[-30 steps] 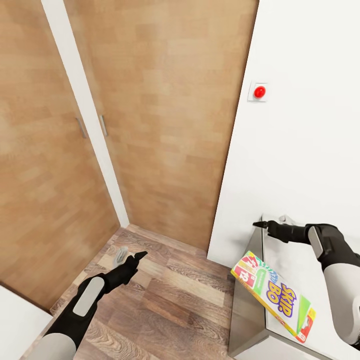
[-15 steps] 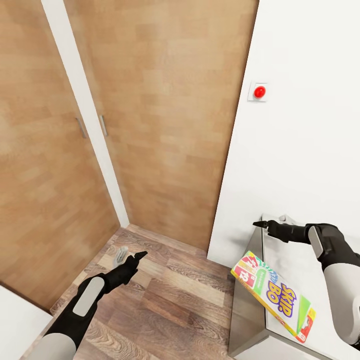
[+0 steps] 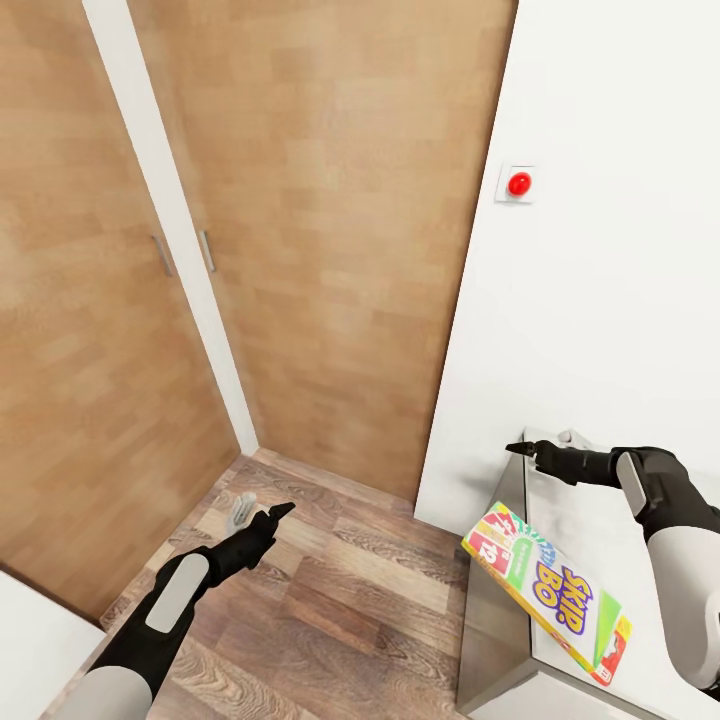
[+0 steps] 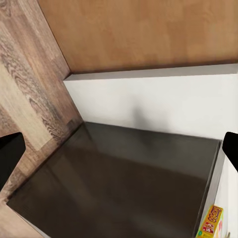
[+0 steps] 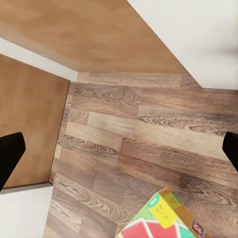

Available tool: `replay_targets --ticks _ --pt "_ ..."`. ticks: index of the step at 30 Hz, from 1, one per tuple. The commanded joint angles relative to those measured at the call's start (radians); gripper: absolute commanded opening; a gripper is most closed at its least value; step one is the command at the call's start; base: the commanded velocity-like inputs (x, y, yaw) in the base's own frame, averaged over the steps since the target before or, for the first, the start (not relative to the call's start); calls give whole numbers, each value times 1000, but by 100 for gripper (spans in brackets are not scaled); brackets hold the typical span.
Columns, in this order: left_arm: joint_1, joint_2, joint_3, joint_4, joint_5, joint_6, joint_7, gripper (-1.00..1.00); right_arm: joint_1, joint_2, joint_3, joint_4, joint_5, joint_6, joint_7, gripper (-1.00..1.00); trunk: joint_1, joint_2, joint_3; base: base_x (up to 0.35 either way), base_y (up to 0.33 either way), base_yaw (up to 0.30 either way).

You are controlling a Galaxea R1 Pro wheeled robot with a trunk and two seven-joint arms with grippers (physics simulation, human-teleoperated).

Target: Put all the toys in the child's room - the three board games (two on the bed and one on the table), the two jigsaw puzzles on the table, and the tennis ball on the table - inside the toy box on the table in the child's room.

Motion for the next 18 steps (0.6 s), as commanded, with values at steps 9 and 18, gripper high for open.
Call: replay_targets --ticks 9,18 --pt "6 -2 0 -13 -3 2 -14 100 5 -14 -12 14 6 5 -18 100 0 -1 -1 0 0 0" --pt "9 -5 -2 -20 -8 -1 -22 100 9 -22 -15 6 8 5 -23 100 0 -1 -1 0 0 -31"
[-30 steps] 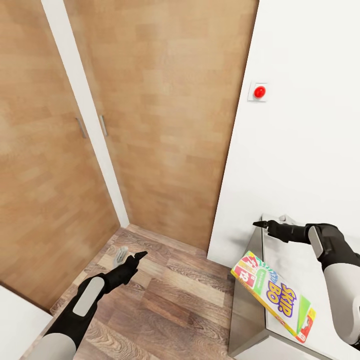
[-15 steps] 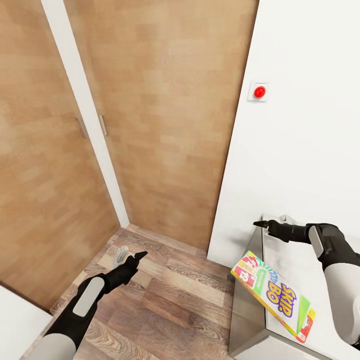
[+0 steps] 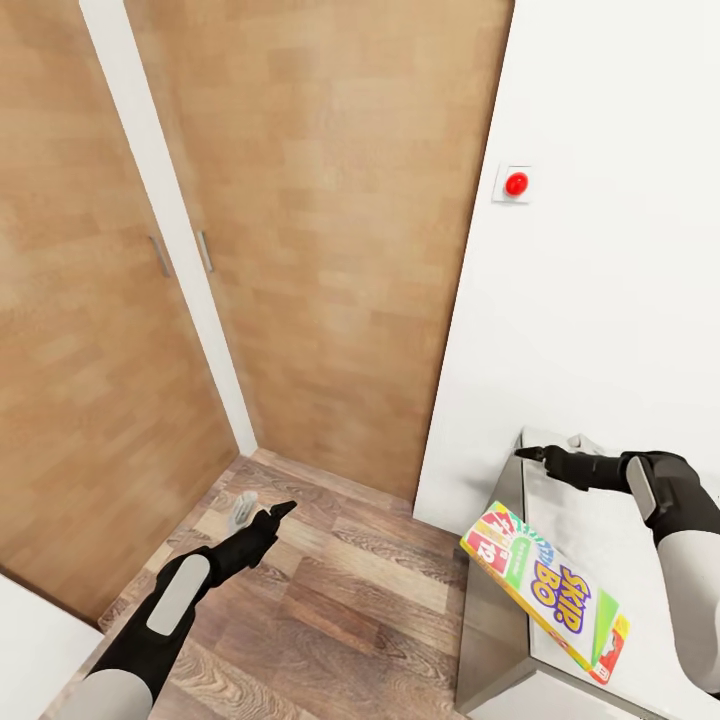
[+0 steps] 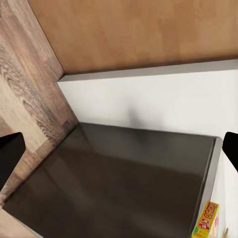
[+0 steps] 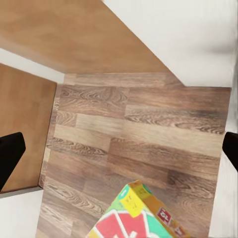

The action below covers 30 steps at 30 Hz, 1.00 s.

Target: Put all the toys in the child's room - the three board games (two on the bed and one on the table), the two jigsaw puzzles on the table, and the tennis ball on the table - inside the toy box on the table in the child's room.

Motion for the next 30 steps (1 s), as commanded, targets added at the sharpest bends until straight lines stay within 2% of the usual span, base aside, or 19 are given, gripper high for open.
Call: replay_targets --ticks 1,10,30 --pt "0 0 2 0 4 6 -1 100 -1 0 -3 0 1 7 3 100 0 -1 -1 0 0 -114" --pt "1 0 1 -2 4 5 -4 100 9 -3 -4 -30 1 7 6 100 0 -1 1 0 0 -195" --pt "2 2 1 5 3 4 -6 100 41 -8 -6 -116 4 11 42 100 0 -1 8 0 0 -265"
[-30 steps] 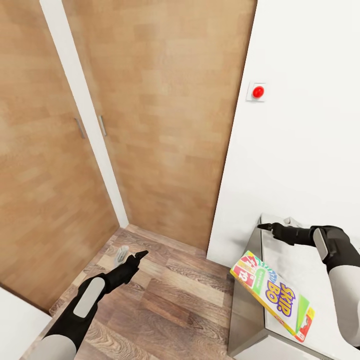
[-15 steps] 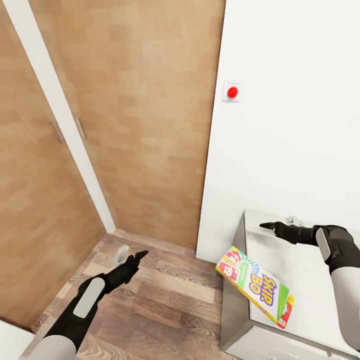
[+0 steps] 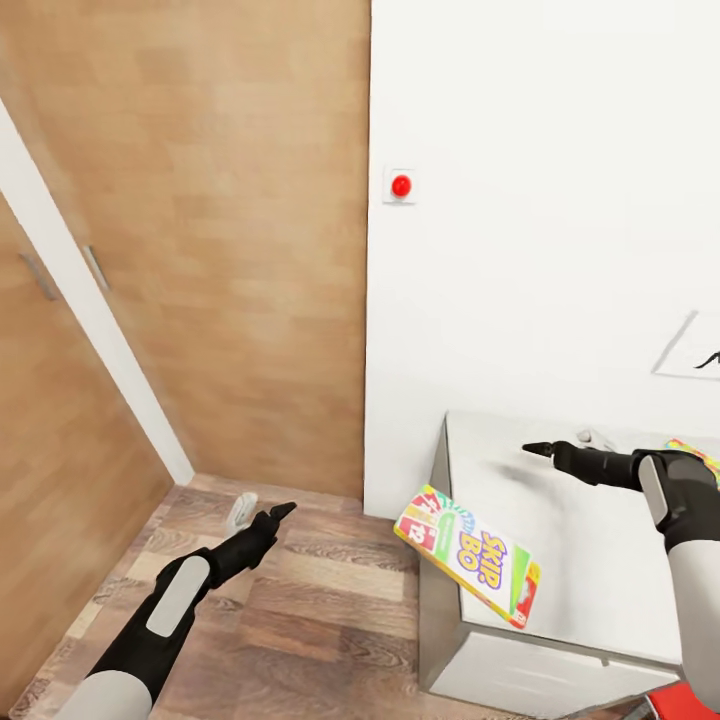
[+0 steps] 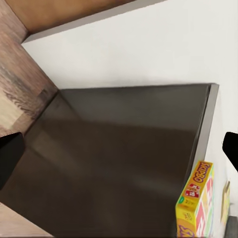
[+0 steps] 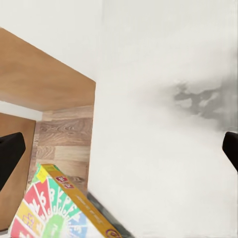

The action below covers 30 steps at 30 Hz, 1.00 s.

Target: Put all the toys in the child's room - the three board games (two on the bed and one on the table), the two jigsaw puzzles on the table, and the tennis ball on the table - inside the toy box on the table in the child's room.

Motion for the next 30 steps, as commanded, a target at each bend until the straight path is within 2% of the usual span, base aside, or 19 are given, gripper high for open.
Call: replay_targets --ticks 1,13,15,16,18,21,23,30 --pt "0 0 2 0 5 6 -1 100 -1 0 -3 0 1 7 3 100 0 -1 -1 0 0 -276" --pt "0 4 3 14 3 6 -19 100 38 1 -3 -89 0 13 15 100 0 -1 3 0 0 -278" --pt "0 7 7 30 2 6 -56 100 49 0 -3 -115 0 14 23 100 0 -1 4 0 0 -279" --pt "0 7 7 30 2 6 -56 100 49 0 -3 -115 0 14 23 100 0 -1 4 0 0 -279" --pt "-1 14 9 53 1 6 -115 100 61 -1 -3 -147 0 16 44 100 0 -1 5 0 0 -243" --pt "-1 19 10 67 1 5 -145 100 68 -1 -4 -165 0 16 58 100 0 -1 6 0 0 -197" --pt "-3 28 11 95 1 4 -201 100 86 -2 -4 -208 1 23 89 100 0 -1 6 0 0 -131" --pt "-7 40 11 139 0 -11 -274 100 127 -2 -4 -329 1 73 134 100 0 -1 7 0 0 -73"
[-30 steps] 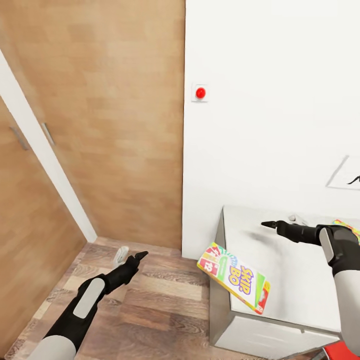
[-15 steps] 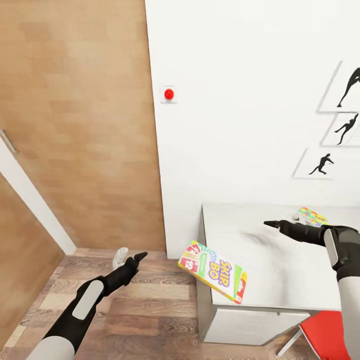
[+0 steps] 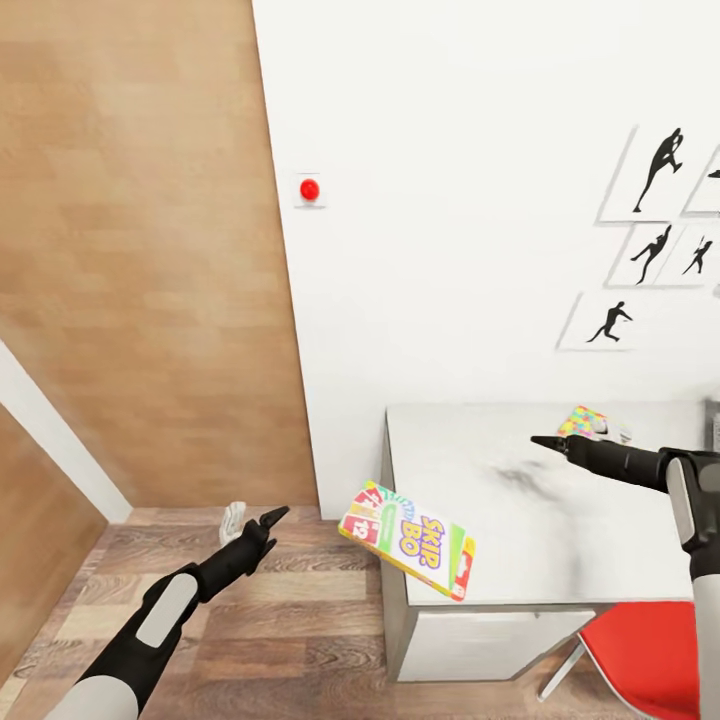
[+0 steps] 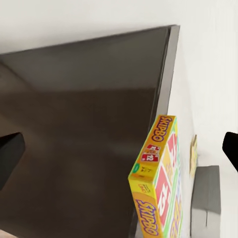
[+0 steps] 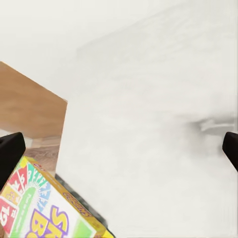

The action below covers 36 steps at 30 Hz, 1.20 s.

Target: Put all the toys in the child's room - the three board games (two on the bed and one on the table), the two jigsaw puzzles on the table, and the tennis ball on the table - inside the toy box on the table in the child's room.

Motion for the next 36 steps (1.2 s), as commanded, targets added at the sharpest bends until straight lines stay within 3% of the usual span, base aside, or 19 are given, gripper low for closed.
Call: replay_targets --ticks 1,14,36 --pt "-1 1 2 6 6 3 -11 100 10 1 -1 -34 1 25 10 100 0 -1 -1 0 0 -38" --pt "-6 5 -2 27 7 -15 -60 100 94 5 -2 -231 0 94 31 100 0 -1 -9 0 0 -18" --pt "-7 6 -4 31 8 -19 -113 100 121 5 -14 -285 0 94 35 100 0 -1 -42 0 0 -2"
